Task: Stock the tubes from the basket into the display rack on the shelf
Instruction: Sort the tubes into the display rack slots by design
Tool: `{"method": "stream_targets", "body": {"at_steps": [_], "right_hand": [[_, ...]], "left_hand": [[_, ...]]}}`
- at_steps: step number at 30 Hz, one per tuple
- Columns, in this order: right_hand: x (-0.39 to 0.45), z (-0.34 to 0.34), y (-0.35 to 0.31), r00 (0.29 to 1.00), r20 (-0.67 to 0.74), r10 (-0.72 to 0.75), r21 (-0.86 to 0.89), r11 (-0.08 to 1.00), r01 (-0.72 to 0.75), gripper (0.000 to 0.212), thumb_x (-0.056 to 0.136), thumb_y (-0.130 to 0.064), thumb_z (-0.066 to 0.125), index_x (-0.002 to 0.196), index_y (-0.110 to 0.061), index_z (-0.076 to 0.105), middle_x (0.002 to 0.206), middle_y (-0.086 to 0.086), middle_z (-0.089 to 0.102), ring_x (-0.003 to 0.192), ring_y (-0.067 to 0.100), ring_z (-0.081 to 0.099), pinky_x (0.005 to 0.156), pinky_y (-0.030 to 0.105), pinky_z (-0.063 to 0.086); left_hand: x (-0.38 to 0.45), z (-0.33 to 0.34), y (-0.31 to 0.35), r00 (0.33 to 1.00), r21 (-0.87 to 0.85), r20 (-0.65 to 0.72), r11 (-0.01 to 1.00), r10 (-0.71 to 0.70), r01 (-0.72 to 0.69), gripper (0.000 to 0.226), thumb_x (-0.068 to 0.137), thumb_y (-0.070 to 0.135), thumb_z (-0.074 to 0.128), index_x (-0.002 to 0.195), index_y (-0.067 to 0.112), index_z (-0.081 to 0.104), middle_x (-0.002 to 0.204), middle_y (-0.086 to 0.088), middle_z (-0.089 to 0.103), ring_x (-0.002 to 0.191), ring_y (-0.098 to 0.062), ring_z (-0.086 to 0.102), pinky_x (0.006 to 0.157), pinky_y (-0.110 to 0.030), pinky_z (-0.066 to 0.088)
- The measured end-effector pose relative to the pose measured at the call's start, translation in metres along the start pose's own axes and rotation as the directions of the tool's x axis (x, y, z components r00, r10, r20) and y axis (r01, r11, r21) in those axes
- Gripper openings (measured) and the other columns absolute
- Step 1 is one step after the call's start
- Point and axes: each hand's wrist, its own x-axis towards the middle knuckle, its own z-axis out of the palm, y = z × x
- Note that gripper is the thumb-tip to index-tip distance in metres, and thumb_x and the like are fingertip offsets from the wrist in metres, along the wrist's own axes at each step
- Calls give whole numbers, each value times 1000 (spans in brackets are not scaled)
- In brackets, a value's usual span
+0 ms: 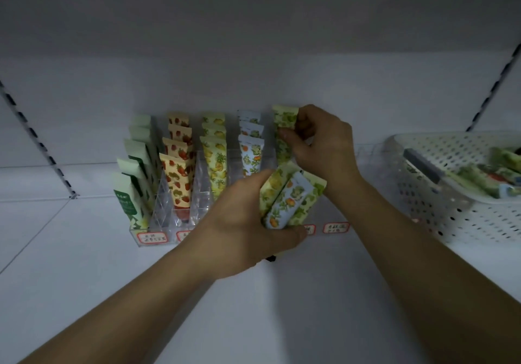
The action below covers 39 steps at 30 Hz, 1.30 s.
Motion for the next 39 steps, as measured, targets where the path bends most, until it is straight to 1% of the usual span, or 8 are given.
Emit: {"method": "stream_targets", "body": {"at_steps": [5,11,16,18,22,27,32,39], "right_hand": [[-1,4,-1,997,38,74,-12,997,-74,23,84,-22,79,76,-19,57,67,-9,55,64,11,54,58,24,42],[-12,-3,5,987,14,162,28,986,-163,27,85,-33,79,71,-19,60,63,-13,57,56,-3,54,51,7,37],[-15,-16,-33,993,-103,57,232,972,-32,26,96,-32,63,74,-20,57,60,-6,52,55,3,47,55,13,35],[-14,-24,-47,990,138,-18,420,906,-42,30,93,-40,61,72,-17,61,60,-1,52,57,5,48,56,23,39],[-20,-30,-53,821,558,-125,506,835,-216,21,84,-23,79,96,-7,72,87,3,75,83,19,73,73,36,61],[-8,-40,-42,925,380,-7,577,783,-231,15,96,-20,64,90,-6,62,70,3,67,51,19,58,44,27,43],[1,-43,-15,988,106,108,446,883,-144,17,104,-18,53,95,-3,56,79,23,67,57,32,66,53,45,57],[-5,-33,-10,994,110,27,179,983,-47,19,92,-28,69,97,-9,70,77,-3,67,58,16,70,60,45,59]], "left_hand": [[-1,1,-8,999,-190,-36,981,27,-33,44,78,6,83,114,24,66,103,5,74,93,-9,72,75,-23,60],[-10,1,-22,991,-446,-104,894,-90,34,37,74,8,84,107,15,71,97,-3,76,87,-24,74,73,-38,59],[-10,0,-23,976,-603,-182,797,-116,-17,34,71,13,79,104,12,70,93,-7,75,87,-33,73,74,-45,60],[-11,-1,-19,970,-609,-226,790,-87,-71,36,72,10,75,108,12,69,96,-6,75,89,-32,73,74,-43,61],[-9,-2,-16,947,-589,-320,788,-24,-179,37,77,2,73,113,1,66,102,-11,75,91,-29,73,73,-39,61],[-10,-5,-11,936,-589,-337,798,-103,-125,39,78,10,78,113,-2,64,93,-11,76,74,-27,73,65,-40,60],[-11,-7,-12,958,-492,-240,870,-157,19,29,81,5,74,109,6,67,92,-12,76,65,-28,73,57,-37,58],[-19,-6,-10,997,-233,32,969,-71,76,27,87,4,73,103,23,61,76,-7,75,66,-19,75,57,-46,62]]}}
